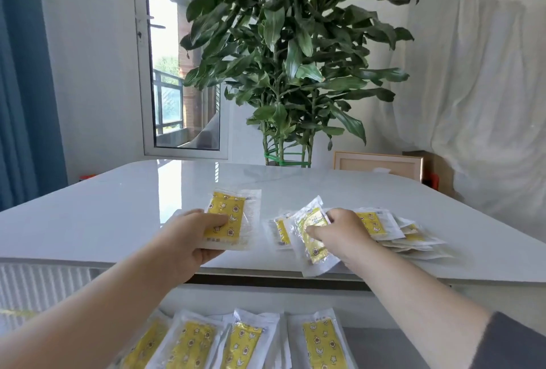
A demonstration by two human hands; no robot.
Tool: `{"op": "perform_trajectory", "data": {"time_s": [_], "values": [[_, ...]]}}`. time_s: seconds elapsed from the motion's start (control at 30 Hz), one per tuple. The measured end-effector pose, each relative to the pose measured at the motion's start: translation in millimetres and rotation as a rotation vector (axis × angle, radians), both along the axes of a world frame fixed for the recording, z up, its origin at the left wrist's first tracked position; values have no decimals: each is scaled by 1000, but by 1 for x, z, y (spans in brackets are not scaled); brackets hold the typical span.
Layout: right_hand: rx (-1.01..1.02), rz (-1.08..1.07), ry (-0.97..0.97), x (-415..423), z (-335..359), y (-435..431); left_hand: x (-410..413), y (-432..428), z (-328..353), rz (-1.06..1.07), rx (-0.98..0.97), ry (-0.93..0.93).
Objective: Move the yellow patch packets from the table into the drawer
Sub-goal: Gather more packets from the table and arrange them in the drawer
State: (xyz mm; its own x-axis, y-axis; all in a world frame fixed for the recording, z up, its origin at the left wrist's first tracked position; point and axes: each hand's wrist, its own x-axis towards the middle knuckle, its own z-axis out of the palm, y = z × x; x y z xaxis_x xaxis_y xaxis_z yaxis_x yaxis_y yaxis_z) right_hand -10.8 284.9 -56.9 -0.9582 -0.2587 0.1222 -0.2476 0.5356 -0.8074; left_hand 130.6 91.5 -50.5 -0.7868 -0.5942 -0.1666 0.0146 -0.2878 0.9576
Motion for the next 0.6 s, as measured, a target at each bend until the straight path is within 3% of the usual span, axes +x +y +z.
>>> {"op": "perform_trajectory", "data": {"time_s": [0.1, 0.27, 0.47, 0.6], "values": [[-225, 99, -55, 21, 9, 24, 11, 6, 1, -28, -14, -11], [-421, 174, -192, 57, 6, 63, 36, 20, -6, -117, -15, -24], [-364, 208, -238, 68, -6, 88, 53, 36, -31, -213, -132, -90], [-306, 252, -370, 66, -13, 96, 55, 43, -46, -409, -275, -324]]}}
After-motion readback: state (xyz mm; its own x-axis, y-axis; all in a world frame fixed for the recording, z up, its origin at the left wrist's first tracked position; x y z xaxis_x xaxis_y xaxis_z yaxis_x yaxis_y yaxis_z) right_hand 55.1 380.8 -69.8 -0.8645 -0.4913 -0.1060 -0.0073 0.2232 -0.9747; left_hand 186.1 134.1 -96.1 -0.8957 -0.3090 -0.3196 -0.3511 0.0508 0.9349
